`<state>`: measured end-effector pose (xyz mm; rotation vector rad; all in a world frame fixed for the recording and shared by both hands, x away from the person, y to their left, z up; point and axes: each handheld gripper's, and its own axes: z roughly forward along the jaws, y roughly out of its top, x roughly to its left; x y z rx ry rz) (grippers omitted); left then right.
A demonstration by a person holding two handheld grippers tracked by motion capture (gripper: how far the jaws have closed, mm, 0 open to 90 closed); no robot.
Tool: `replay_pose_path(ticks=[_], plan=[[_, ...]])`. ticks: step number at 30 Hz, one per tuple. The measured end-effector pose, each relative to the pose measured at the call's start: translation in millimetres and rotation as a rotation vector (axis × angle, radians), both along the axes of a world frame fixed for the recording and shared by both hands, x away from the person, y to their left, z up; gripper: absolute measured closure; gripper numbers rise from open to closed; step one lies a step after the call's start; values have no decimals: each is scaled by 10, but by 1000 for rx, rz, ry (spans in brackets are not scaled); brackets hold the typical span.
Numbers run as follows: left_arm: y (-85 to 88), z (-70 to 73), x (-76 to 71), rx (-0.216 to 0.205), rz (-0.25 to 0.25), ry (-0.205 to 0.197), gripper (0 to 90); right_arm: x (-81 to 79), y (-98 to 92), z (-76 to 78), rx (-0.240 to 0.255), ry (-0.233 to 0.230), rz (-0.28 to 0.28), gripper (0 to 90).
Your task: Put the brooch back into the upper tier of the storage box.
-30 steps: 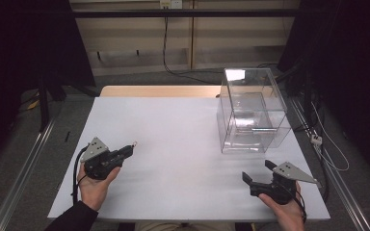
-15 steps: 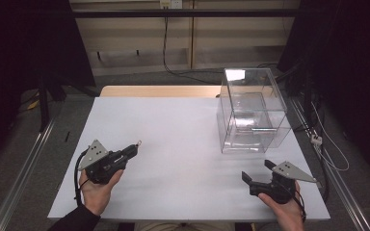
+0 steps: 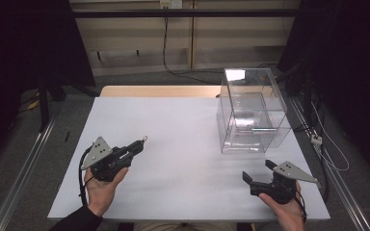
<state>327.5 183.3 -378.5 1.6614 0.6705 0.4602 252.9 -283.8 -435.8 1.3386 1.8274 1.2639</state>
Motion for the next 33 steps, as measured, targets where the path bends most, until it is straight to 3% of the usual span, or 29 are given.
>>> replay_pose_path(ticks=[7, 20, 33], plan=[[-17, 37, 16, -36, -13, -19, 841, -3, 5, 5, -2, -6, 1, 47], [-174, 166, 22, -57, -31, -65, 841, 6, 5, 4, -3, -5, 7, 47], [-401, 223, 41, -73, -82, -61, 841, 1, 3, 6, 3, -4, 5, 46]])
